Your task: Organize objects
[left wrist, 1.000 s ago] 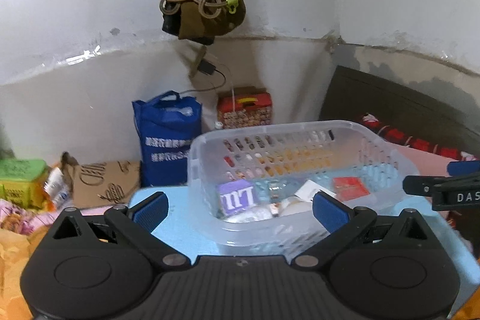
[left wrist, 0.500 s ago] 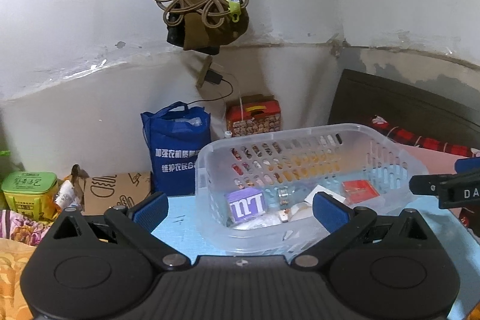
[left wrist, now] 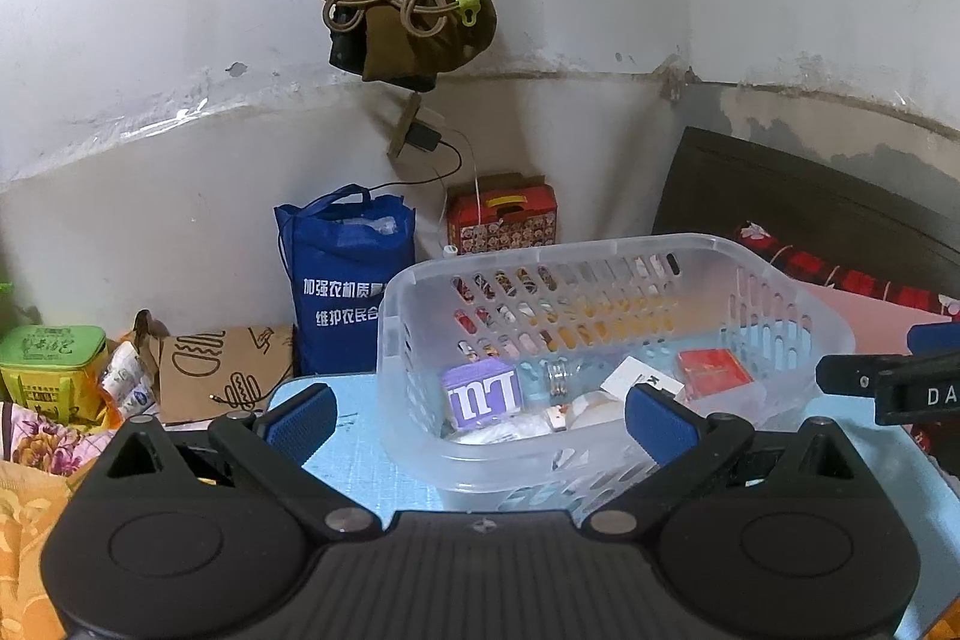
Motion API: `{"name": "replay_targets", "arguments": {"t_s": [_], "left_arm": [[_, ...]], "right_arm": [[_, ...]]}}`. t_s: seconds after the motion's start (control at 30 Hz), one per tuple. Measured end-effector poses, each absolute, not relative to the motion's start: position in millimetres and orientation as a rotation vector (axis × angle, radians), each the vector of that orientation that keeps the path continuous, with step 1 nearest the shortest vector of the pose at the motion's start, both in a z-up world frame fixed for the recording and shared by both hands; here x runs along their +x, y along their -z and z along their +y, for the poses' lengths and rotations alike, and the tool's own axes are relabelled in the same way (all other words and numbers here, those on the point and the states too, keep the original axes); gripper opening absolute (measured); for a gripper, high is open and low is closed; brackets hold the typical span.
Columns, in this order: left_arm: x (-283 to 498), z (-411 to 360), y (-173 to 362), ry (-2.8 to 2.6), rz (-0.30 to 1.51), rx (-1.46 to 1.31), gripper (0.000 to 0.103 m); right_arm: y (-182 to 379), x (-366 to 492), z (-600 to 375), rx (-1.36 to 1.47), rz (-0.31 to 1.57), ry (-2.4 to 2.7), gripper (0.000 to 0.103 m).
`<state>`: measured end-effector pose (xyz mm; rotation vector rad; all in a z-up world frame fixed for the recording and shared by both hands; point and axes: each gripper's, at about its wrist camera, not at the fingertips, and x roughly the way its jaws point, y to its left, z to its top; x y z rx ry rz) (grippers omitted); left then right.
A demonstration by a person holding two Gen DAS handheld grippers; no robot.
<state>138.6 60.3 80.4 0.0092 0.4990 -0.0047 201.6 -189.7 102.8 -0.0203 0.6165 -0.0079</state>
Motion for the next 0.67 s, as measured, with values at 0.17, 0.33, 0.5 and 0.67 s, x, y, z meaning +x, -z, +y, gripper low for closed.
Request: {"name": "replay_targets", "arguments": {"t_s": [0.17,0.33,0.5,0.67], "left_arm": [[140.8,60.4,-78.7,0.011,0.502,0.010,0.103],[142.8,58.8,-77.3,0.017,0.507,0.015,0.103],[144.3,58.8,-75.7,0.035,0.506,0.011,0.103],[146.3,57.7,-71.9,0.021,0.511,0.023,0.103]], "right_arm": [[-100.8,202.8,-188.2,-0.024,0.622,0.007,0.103],[-100.7,203.6,-187.9,-0.021,0.623,0.007,0.103],[-100.7,204.3,-185.9,-0.026,0.623,0.004,0.103],[-98.8,206.4,-183.4,-0.026,0.627,0.002,0.103]]}}
